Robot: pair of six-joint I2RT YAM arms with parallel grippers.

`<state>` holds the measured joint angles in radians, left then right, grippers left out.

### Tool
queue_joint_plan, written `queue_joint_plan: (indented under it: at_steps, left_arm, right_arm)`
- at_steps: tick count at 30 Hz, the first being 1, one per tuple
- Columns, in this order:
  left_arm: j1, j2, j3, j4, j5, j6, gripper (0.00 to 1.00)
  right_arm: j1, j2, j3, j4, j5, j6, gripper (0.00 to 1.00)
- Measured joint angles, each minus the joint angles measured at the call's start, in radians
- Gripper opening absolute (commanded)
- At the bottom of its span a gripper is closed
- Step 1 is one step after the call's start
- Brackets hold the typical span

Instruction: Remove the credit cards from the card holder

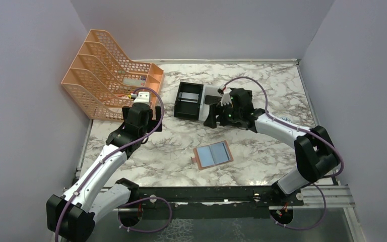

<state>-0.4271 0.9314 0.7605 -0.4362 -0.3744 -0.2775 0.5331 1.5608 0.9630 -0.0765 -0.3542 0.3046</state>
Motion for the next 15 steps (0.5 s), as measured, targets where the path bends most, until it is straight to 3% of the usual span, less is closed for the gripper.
queue_joint_plan:
  at_steps: [6, 15]
  left_arm:
    - [0.0, 0.009, 0.0, 0.0, 0.0, 0.0, 0.99]
    - [0.0, 0.027, 0.0, 0.0, 0.001, 0.0, 0.99]
  right_arm:
    - [0.0, 0.0, -0.043, -0.116, 0.013, 0.078, 0.77]
    - [-0.003, 0.044, -0.028, -0.186, 0.15, 0.082, 0.78]
